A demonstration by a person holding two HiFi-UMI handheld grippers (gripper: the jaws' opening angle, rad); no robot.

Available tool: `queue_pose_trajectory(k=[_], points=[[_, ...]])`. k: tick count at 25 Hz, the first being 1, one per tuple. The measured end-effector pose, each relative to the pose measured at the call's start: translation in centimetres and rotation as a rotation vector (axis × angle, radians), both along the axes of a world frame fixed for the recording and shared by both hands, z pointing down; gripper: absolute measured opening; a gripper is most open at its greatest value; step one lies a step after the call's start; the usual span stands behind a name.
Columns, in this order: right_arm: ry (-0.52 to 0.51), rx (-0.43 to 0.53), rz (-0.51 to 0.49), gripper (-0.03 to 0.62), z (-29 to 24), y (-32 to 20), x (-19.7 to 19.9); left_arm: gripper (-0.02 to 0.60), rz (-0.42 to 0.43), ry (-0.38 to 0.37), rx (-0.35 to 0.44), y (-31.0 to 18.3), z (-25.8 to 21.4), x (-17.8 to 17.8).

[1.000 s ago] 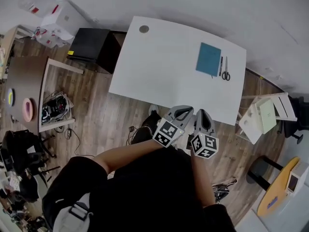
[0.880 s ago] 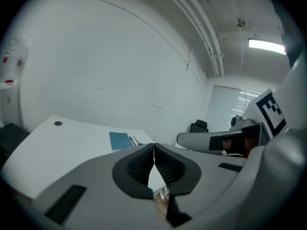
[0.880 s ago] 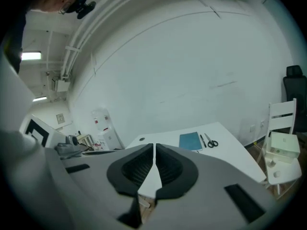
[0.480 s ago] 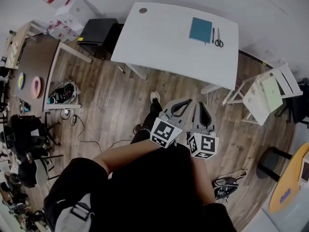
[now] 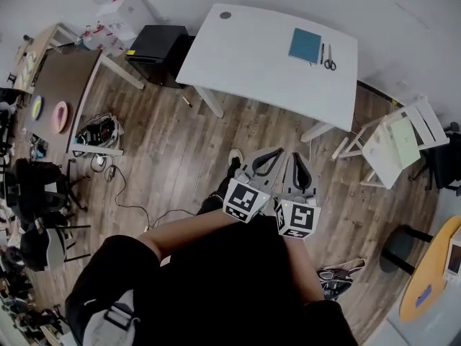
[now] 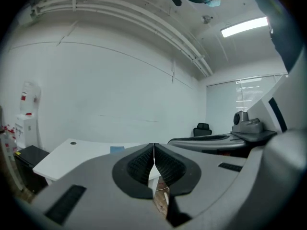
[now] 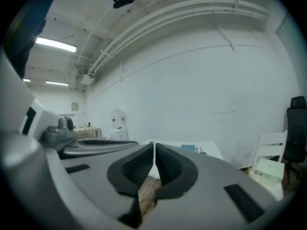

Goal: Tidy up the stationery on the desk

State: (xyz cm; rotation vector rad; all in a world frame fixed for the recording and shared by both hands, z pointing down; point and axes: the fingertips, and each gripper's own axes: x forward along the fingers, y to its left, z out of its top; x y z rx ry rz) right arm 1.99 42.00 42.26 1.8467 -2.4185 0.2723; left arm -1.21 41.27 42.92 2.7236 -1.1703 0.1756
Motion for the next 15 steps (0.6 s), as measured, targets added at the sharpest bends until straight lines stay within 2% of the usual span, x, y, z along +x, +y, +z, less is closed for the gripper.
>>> queue_pose_trajectory(k=[6, 15], points=[[0.048, 0.014, -0.017, 0.038, -0.7, 0.2, -0.3, 0.015, 0.018, -0.008, 0.05, 0.8, -0.8, 0.7], [0.095, 0.013, -0.049, 0.038, -0.9, 1.7, -0.8, 0.015, 0.002, -0.01, 0.052, 2.3, -1.0, 0.3]])
